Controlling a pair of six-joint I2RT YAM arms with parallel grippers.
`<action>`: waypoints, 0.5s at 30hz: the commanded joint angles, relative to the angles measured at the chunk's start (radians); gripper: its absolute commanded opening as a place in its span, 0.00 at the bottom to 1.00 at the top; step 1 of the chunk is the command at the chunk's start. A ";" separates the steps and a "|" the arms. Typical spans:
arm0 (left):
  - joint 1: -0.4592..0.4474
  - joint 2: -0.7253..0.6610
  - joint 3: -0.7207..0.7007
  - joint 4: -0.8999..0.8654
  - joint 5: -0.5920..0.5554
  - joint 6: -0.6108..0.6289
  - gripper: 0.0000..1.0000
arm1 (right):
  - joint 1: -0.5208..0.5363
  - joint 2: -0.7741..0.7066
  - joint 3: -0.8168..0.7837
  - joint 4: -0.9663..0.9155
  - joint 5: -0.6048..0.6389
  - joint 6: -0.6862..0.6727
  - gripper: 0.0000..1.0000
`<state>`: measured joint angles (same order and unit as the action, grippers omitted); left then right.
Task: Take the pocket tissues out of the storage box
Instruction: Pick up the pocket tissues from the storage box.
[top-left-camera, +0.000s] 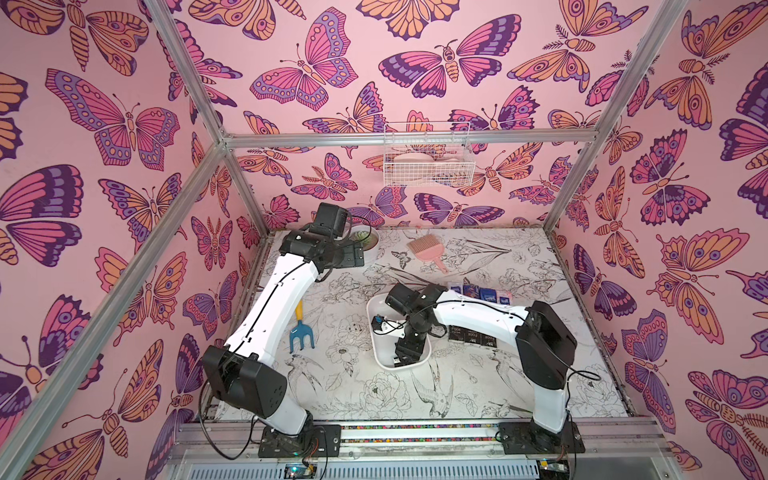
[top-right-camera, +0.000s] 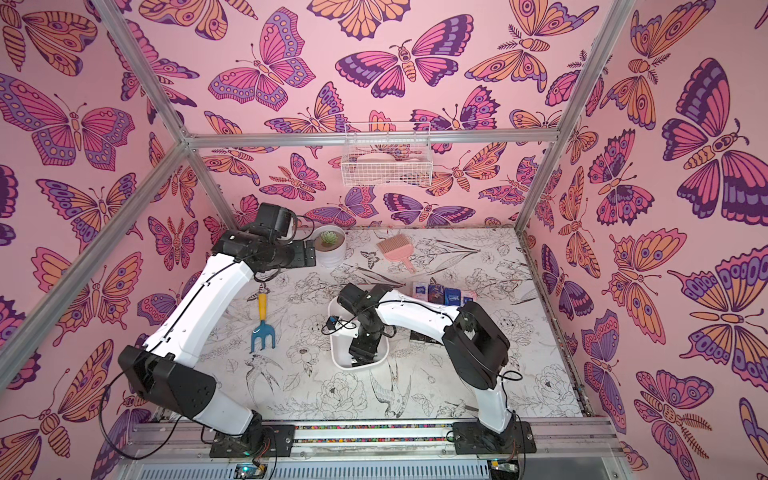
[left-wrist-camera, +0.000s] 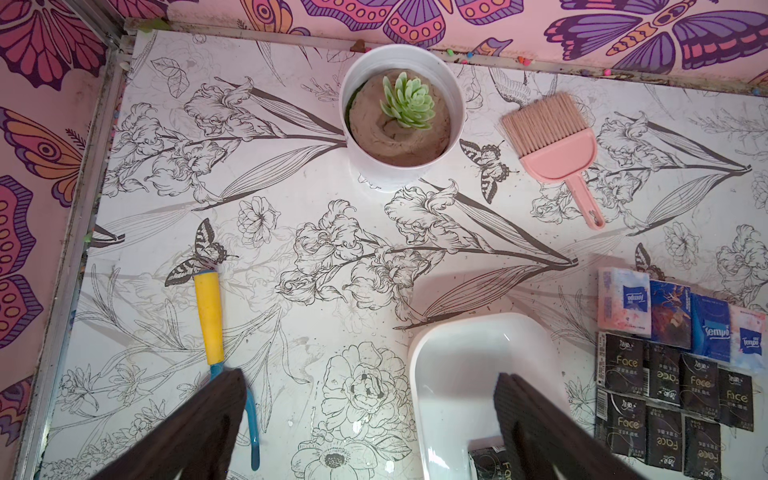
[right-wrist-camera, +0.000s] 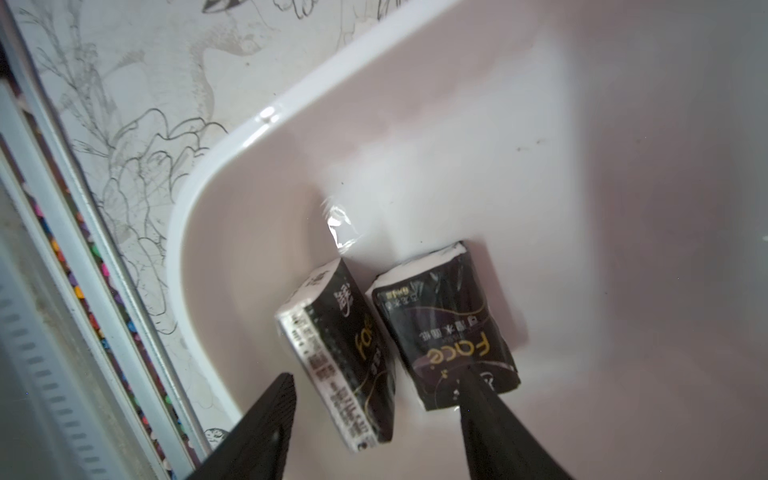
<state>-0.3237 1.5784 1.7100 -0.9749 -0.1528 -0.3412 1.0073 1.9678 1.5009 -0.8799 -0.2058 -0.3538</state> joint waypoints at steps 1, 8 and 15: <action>0.003 -0.032 -0.013 -0.024 0.006 0.008 1.00 | 0.017 0.047 0.028 -0.036 0.081 -0.024 0.67; 0.002 -0.035 -0.011 -0.024 0.009 0.008 1.00 | 0.022 0.109 0.035 0.088 0.255 0.039 0.60; 0.003 -0.039 -0.015 -0.024 0.009 0.008 1.00 | 0.009 0.155 0.095 0.207 0.376 0.128 0.49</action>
<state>-0.3237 1.5635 1.7100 -0.9749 -0.1493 -0.3408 1.0271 2.0758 1.5719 -0.7506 0.0570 -0.2802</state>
